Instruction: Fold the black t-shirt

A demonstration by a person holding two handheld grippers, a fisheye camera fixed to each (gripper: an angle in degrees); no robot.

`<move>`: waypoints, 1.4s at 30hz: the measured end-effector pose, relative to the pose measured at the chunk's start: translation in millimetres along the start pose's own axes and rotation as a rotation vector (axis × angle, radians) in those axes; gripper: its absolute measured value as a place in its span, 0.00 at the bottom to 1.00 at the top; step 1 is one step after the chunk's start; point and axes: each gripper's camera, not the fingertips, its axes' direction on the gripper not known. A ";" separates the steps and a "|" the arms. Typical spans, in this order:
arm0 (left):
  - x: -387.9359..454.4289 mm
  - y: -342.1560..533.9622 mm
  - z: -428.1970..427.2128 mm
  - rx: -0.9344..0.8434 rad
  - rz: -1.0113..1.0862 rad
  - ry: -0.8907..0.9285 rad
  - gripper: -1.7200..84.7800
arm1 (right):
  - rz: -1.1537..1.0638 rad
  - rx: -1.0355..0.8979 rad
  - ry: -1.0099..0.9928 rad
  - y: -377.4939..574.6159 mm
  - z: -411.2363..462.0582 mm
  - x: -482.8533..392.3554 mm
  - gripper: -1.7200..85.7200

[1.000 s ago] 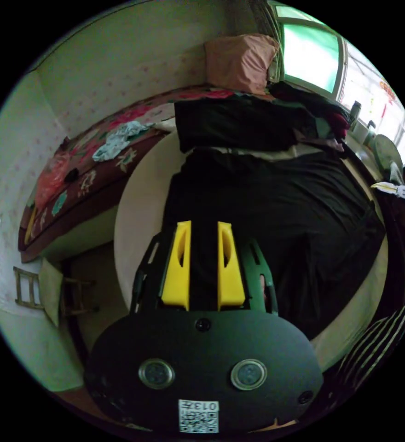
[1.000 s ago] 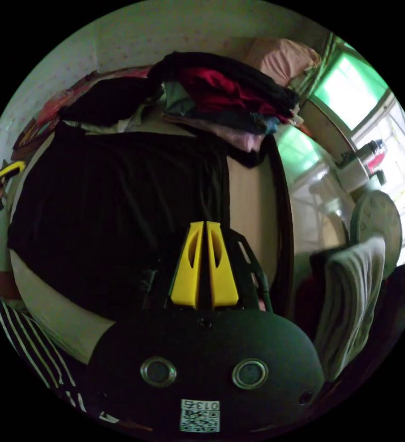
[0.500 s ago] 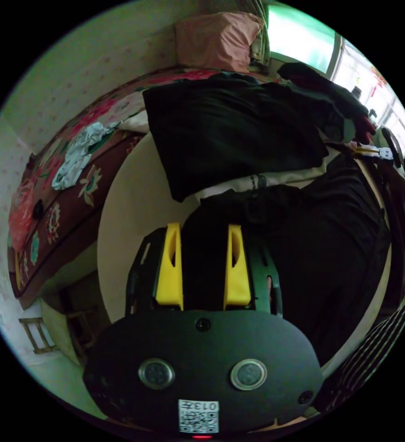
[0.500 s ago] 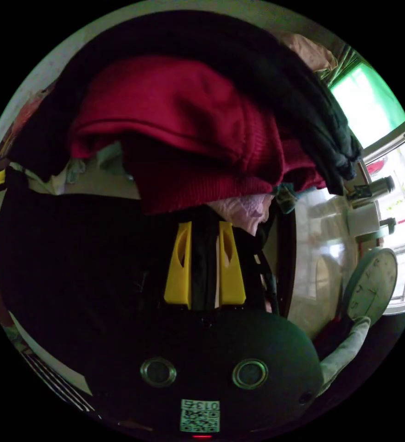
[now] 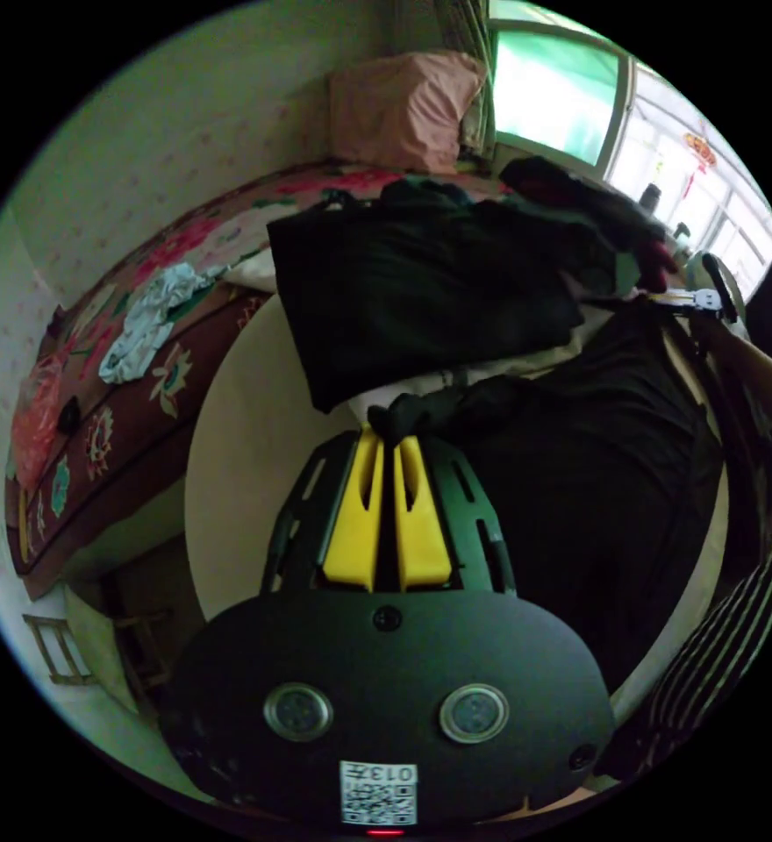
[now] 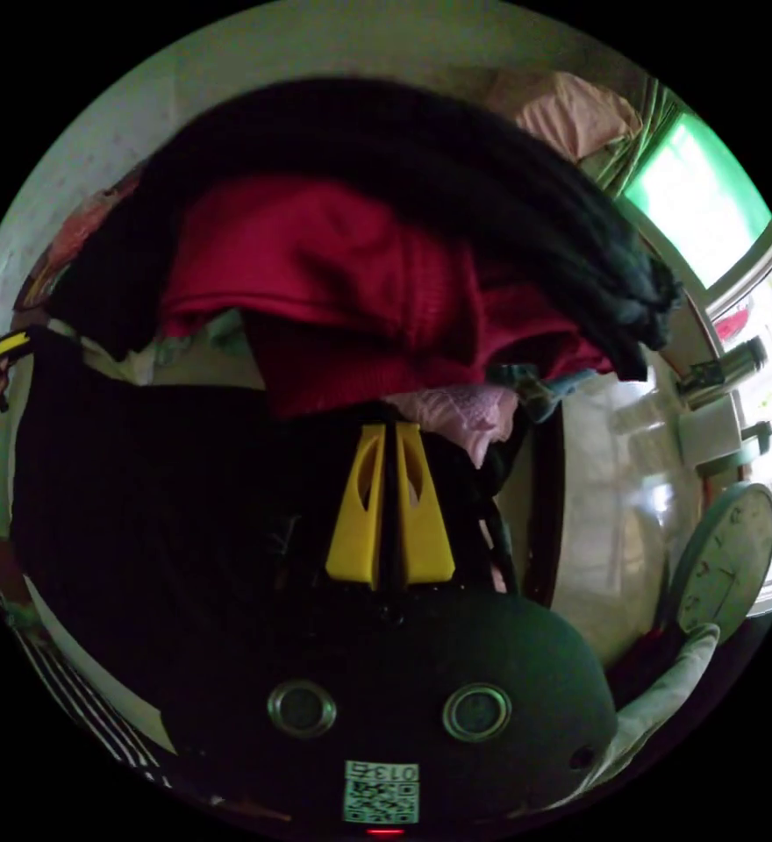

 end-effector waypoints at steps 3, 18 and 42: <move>6.9 22.3 -29.4 0.088 0.019 0.016 0.02 | -0.047 0.090 0.009 24.7 -21.8 7.2 0.04; 93.3 154.8 -52.2 -0.121 0.034 0.002 0.02 | -0.077 0.035 0.155 157.6 -19.4 -28.6 0.04; 102.1 199.8 -77.6 -0.065 -0.124 -0.055 0.04 | 0.089 0.054 0.003 144.3 -16.4 21.7 0.09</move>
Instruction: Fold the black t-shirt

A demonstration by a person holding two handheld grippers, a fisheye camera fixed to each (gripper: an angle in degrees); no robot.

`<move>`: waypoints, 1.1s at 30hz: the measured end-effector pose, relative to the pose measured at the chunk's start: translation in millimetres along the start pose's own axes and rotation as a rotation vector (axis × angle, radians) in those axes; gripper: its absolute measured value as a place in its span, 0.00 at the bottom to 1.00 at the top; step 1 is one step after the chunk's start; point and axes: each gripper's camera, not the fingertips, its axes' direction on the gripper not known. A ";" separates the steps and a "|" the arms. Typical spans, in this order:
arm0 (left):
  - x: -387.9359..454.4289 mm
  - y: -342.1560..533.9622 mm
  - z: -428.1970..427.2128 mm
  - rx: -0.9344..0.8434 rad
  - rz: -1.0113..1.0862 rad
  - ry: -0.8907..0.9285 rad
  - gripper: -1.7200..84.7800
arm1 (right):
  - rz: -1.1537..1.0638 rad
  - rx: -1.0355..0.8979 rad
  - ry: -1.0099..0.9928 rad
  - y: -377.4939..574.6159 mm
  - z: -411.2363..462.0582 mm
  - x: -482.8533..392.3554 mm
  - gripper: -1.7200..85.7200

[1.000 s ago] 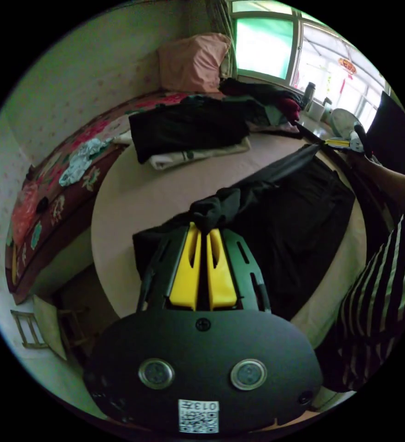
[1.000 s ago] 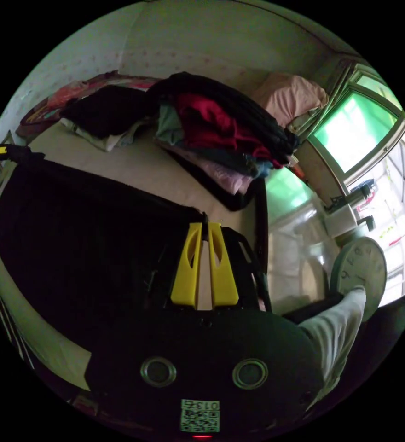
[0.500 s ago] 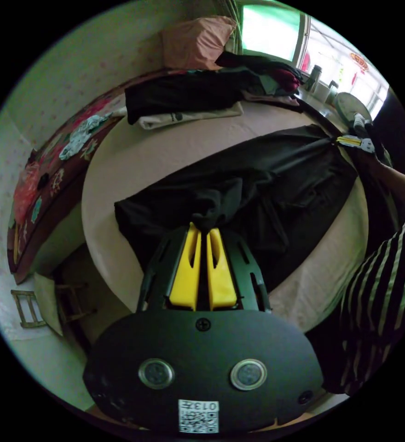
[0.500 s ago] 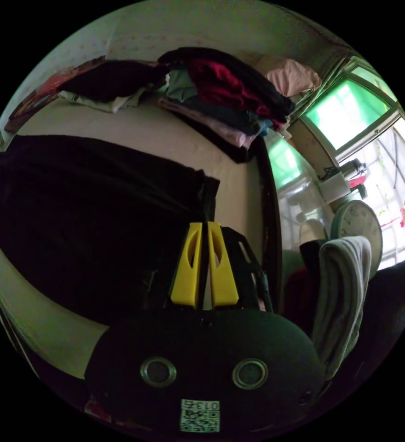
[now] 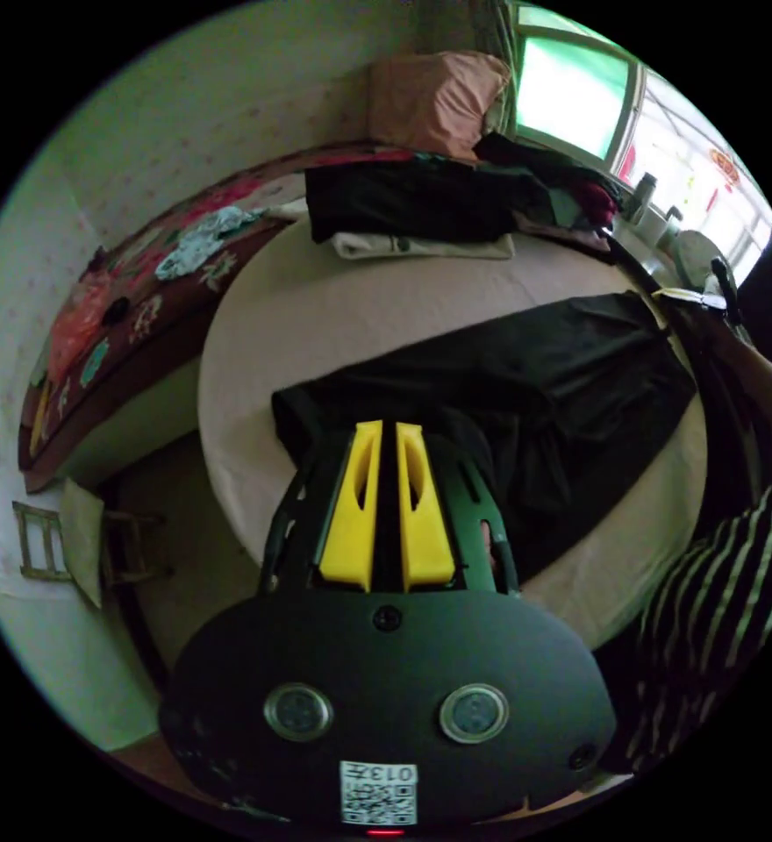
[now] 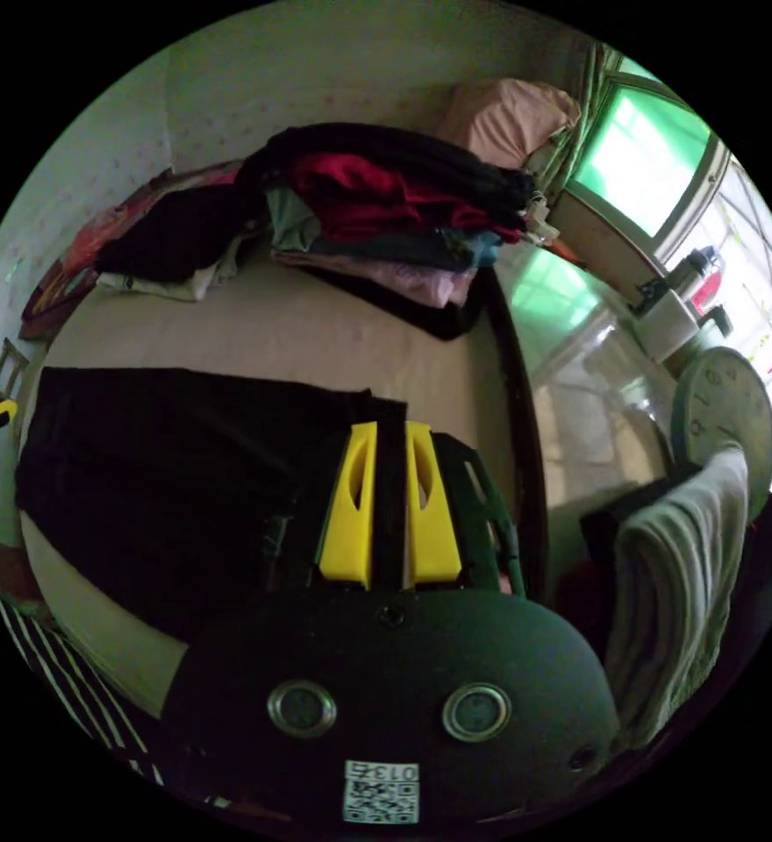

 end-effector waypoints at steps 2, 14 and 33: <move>14.1 -18.2 19.6 -0.020 0.056 -0.109 0.04 | -0.006 -0.049 -0.011 -14.7 18.9 -0.5 0.09; 38.6 -10.7 68.9 -0.112 0.136 -0.161 0.02 | 0.135 -0.116 -0.026 -35.4 51.6 32.5 0.03; 44.1 11.8 76.1 -0.096 0.127 -0.181 0.02 | 0.122 -0.147 -0.125 -52.6 49.7 27.7 0.03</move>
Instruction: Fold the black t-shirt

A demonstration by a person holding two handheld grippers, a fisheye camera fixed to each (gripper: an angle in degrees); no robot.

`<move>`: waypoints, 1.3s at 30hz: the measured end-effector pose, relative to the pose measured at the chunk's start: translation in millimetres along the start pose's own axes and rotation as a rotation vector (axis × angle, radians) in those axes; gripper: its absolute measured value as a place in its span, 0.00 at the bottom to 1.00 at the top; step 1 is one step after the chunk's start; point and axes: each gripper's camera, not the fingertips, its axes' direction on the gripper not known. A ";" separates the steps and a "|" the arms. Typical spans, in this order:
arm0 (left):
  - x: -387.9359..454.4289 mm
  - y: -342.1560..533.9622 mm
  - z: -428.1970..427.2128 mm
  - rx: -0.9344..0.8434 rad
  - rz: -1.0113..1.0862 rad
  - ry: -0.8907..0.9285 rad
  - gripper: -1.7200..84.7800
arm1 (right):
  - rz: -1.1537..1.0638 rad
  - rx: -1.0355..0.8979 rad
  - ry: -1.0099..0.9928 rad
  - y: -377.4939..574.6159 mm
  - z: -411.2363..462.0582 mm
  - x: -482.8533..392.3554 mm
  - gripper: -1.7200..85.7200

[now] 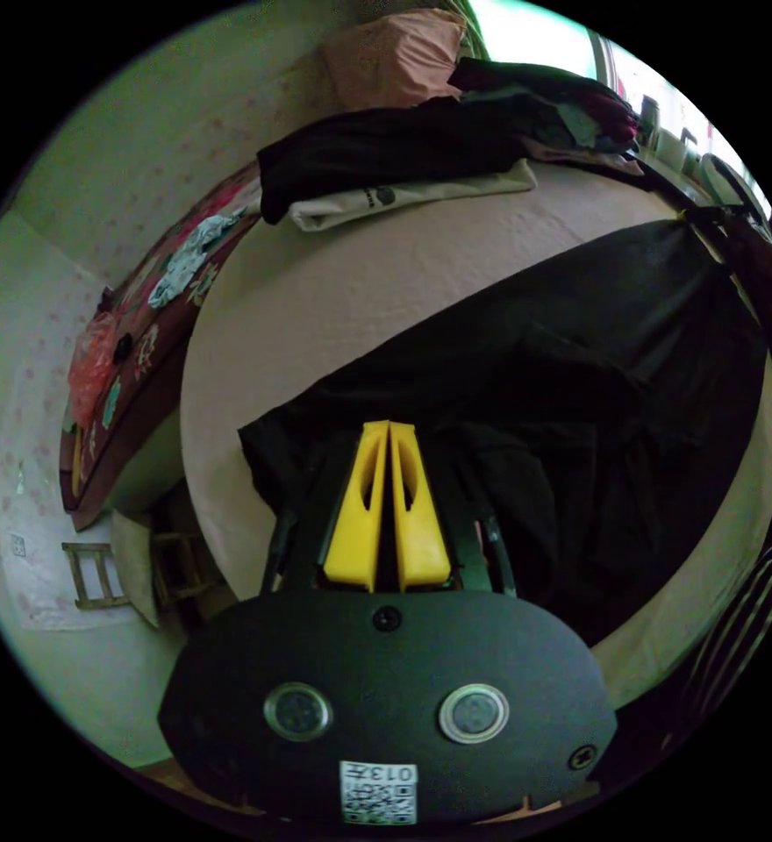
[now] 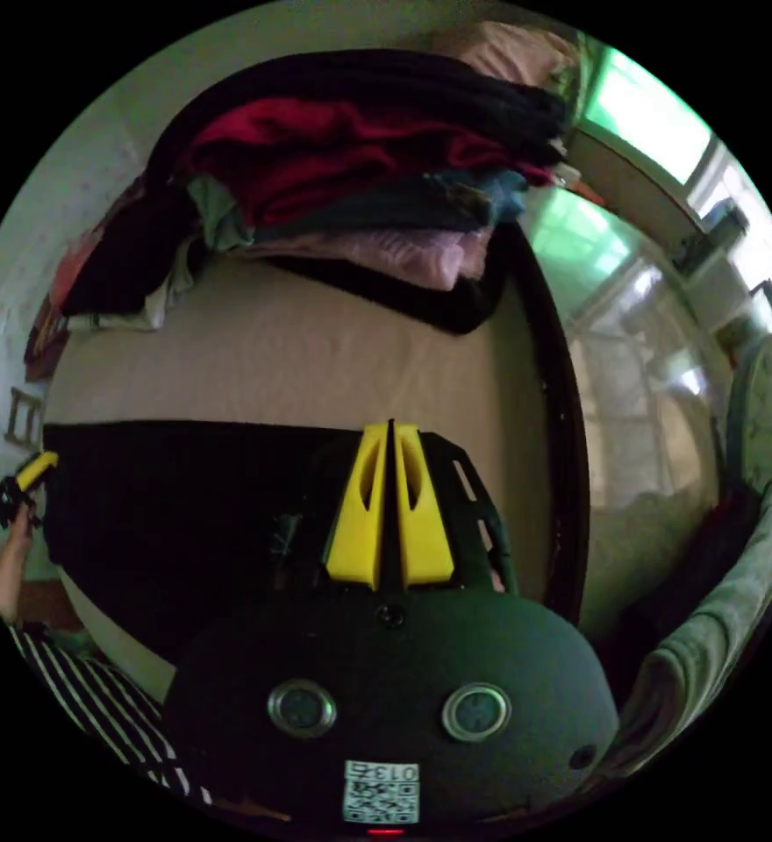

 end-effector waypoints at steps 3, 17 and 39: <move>-3.5 3.0 1.0 0.004 -0.019 0.017 0.02 | 0.182 0.024 -0.166 5.5 2.6 29.9 0.03; -16.8 20.1 -14.6 -0.001 -0.017 0.045 0.02 | -0.081 0.028 0.012 44.0 -38.7 -69.3 0.02; -37.2 73.3 -30.6 0.023 0.023 0.279 0.12 | -0.678 -0.042 -0.522 -36.2 -73.9 -465.5 0.06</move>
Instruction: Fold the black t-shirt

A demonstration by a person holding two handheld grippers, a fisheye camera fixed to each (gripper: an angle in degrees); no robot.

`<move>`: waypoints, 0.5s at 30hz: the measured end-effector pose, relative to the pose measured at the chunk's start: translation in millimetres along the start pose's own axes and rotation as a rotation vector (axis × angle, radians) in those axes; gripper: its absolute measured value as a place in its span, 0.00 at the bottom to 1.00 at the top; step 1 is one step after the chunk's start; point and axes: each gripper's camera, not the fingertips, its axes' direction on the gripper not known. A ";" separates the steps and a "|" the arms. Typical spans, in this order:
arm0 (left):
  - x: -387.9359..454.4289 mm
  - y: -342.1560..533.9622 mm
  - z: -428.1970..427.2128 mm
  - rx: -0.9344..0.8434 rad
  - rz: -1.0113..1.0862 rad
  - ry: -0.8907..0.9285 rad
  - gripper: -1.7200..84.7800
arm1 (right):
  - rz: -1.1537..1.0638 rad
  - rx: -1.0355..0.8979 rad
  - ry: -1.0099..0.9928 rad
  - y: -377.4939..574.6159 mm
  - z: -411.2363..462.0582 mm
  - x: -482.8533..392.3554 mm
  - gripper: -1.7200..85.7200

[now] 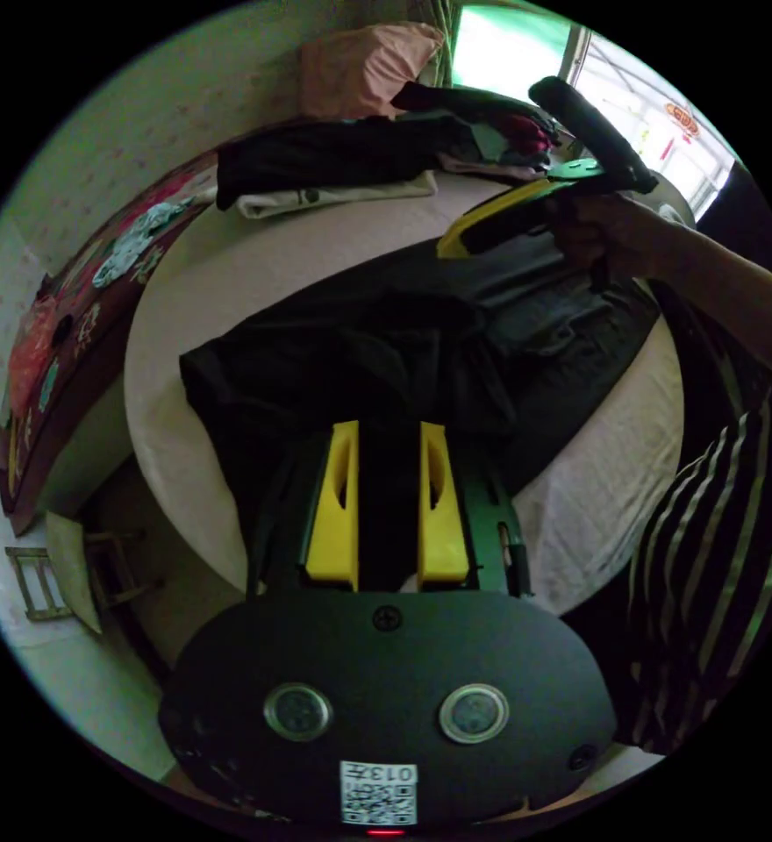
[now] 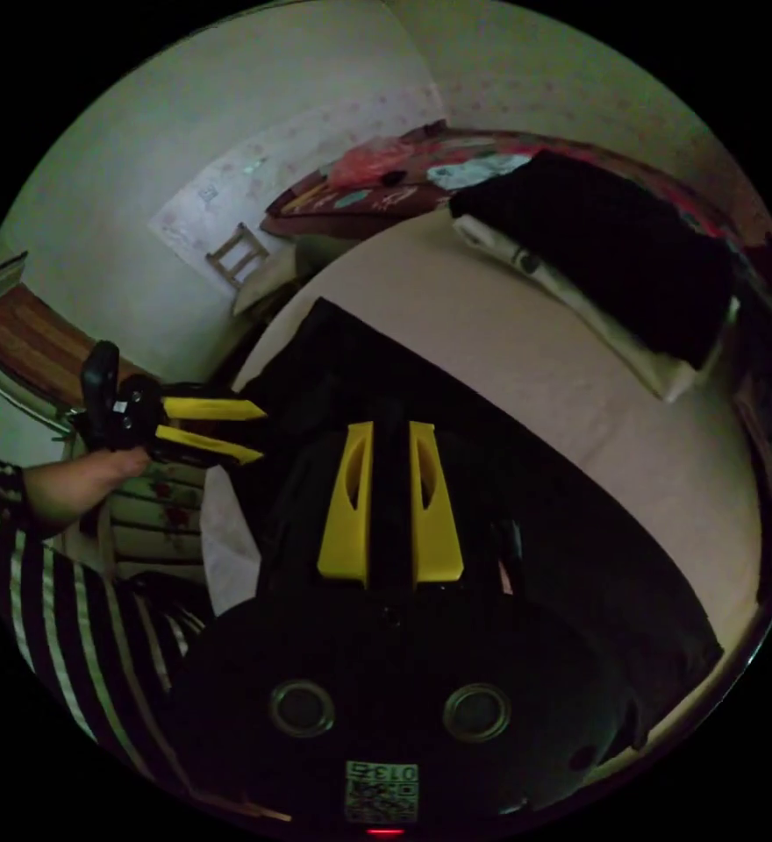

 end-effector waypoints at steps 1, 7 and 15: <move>-5.2 -2.0 0.2 0.007 -0.006 0.010 0.09 | -0.011 -0.028 -0.011 -13.9 11.4 -7.4 0.05; -33.5 -16.3 -3.2 -0.036 0.039 0.071 0.03 | 0.006 -0.157 0.064 -47.7 37.1 -33.7 0.06; -58.5 -34.3 -22.5 0.029 0.201 0.111 0.03 | 0.226 0.089 0.052 -16.9 -25.5 -56.5 0.06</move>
